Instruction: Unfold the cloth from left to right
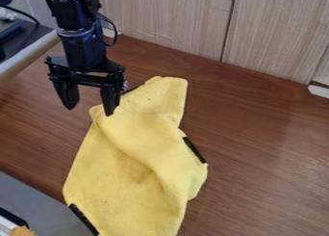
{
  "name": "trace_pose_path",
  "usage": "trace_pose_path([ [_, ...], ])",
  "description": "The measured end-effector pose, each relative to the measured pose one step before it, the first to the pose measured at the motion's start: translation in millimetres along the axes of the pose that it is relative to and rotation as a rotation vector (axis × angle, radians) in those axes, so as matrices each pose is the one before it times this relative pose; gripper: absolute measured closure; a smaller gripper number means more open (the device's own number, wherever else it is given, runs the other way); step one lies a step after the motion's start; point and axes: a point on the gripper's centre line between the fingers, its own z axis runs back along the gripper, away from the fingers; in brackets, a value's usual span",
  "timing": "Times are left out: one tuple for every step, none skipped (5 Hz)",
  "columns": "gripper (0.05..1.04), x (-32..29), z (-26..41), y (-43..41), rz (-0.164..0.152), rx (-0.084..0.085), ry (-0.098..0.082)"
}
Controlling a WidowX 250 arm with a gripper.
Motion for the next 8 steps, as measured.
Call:
trace_pose_path([
  [0.083, 11.84, -15.53, -3.32, 0.0142, 0.0263, -0.0310],
  [0.083, 2.10, -17.21, -1.74, 0.0038, 0.0373, 0.0236],
  [0.137, 5.89, -12.55, 0.61, 0.0070, 0.0216, 0.0190],
  [0.419, 4.49, -6.44, -1.71, 0.0040, 0.0107, 0.0063],
  [0.711, 2.72, 1.07, -0.29, -0.0011, 0.0342, -0.0079],
  [0.917, 1.11, 1.35, 1.20, -0.0029, 0.0095, -0.0028],
  [1.014, -3.01, -0.30, 6.83, 0.0170, -0.0046, 0.0221],
  [1.024, 0.92, 14.09, 8.27, 0.0325, -0.0431, -0.0090],
])
